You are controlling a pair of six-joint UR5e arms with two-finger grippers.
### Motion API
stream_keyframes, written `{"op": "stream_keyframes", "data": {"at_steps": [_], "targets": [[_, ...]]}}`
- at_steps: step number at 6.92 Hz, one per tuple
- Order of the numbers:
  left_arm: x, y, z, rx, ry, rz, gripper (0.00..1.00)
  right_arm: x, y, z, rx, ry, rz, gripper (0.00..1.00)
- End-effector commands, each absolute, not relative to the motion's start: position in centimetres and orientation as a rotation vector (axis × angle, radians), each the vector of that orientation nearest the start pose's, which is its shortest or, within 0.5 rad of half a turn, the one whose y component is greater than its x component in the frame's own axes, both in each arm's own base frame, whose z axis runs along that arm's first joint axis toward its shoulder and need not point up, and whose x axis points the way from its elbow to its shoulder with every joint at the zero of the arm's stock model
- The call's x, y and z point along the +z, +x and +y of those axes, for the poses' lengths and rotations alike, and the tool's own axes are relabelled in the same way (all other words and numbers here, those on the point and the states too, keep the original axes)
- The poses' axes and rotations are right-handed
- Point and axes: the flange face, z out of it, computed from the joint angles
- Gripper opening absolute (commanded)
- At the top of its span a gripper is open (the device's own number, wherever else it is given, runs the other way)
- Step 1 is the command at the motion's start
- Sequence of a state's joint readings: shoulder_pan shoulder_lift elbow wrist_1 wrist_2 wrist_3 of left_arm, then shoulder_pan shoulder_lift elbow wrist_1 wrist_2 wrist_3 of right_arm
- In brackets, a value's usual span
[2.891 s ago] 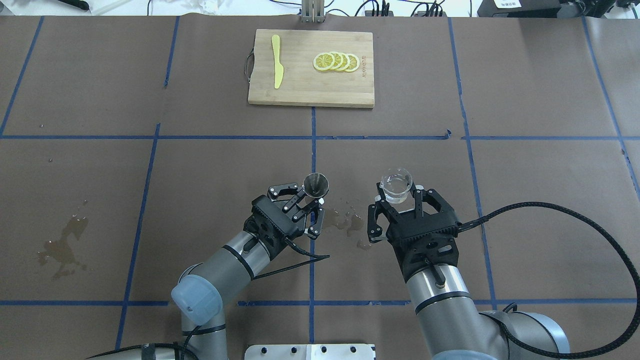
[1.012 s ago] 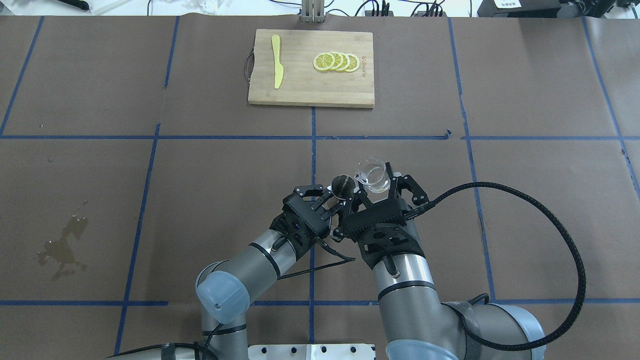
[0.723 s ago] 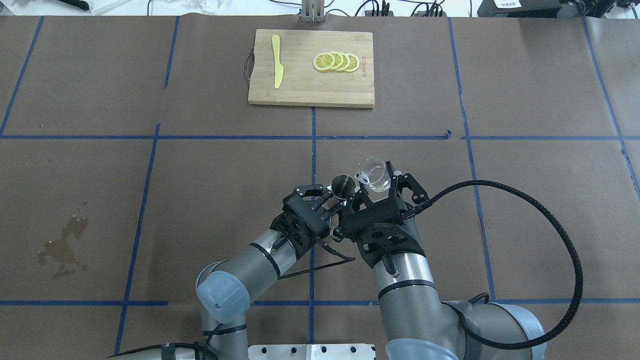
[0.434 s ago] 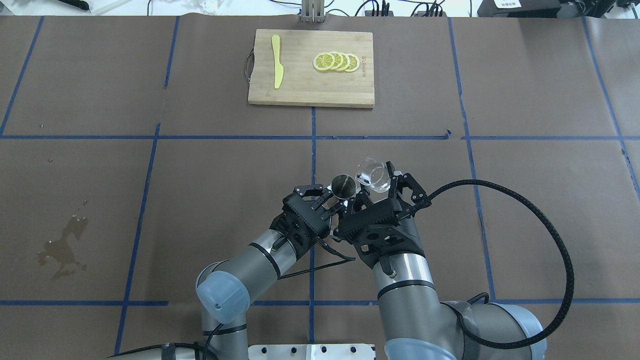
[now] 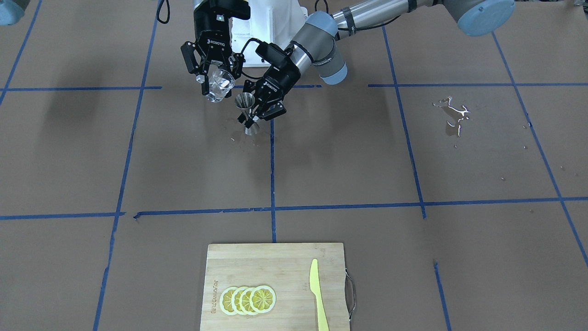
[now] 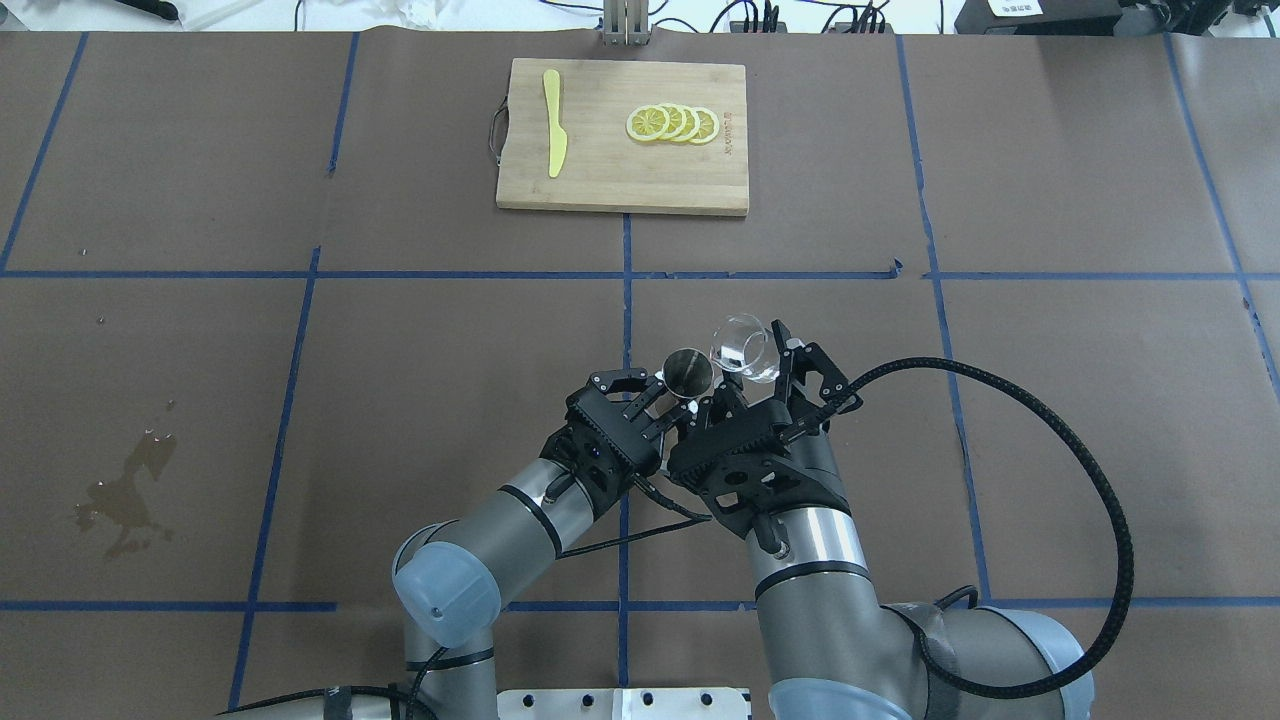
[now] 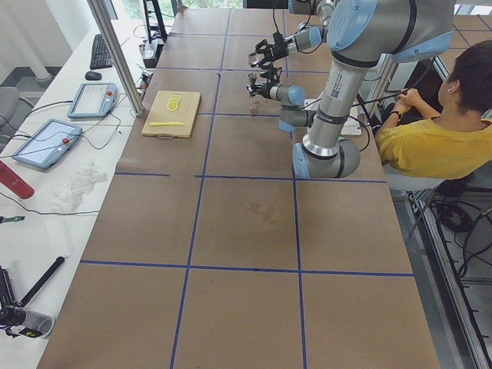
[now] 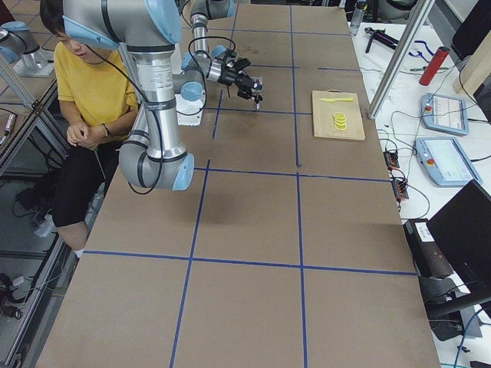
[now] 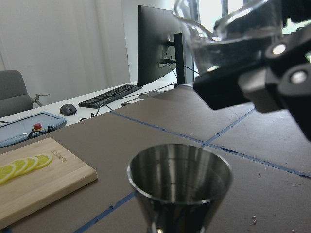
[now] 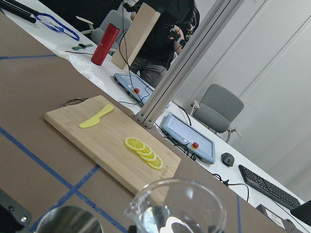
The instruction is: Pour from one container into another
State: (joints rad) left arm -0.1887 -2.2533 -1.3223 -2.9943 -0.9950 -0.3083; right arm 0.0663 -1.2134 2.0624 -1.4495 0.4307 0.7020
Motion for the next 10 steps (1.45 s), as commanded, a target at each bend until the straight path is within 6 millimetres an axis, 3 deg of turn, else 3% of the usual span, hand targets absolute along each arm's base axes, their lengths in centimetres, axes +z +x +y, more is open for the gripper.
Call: {"op": "stream_keyframes", "data": {"at_steps": [1, 10], "targets": [[20.49, 62.9, -31.09, 0.226, 1.472, 1.071, 0.0, 20.74, -48.21, -25.85, -0.167, 1.311, -0.253, 0.0], [19.83, 62.99, -31.1, 0.22, 1.476, 1.079, 0.0, 20.47, -48.1, -26.15, -0.325, 1.358, -0.083, 0.0]]}}
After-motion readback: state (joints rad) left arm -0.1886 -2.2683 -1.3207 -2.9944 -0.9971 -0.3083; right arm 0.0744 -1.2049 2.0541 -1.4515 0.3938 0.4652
